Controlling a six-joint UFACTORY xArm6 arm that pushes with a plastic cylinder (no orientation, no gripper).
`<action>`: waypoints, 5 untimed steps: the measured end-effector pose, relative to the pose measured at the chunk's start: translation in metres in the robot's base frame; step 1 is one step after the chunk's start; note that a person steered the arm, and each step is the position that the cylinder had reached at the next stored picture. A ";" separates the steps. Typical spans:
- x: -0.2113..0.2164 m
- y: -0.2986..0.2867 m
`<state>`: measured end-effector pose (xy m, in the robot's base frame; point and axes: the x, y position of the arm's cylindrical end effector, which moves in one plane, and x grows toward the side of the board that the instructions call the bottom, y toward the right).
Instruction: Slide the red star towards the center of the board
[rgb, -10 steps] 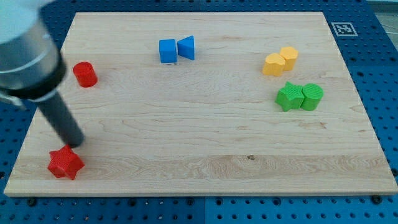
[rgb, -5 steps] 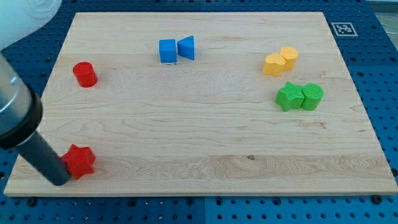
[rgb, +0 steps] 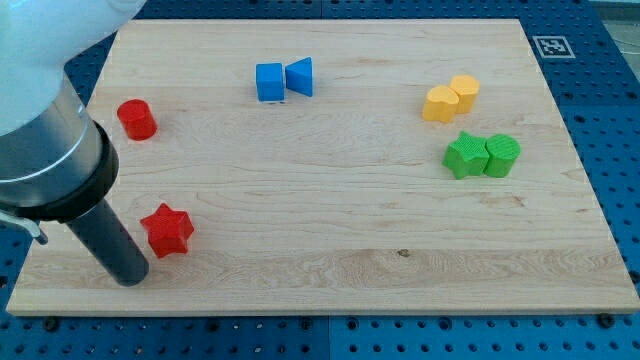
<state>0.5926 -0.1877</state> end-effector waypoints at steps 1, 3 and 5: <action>-0.001 0.000; -0.029 0.011; -0.027 0.040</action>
<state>0.5653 -0.1477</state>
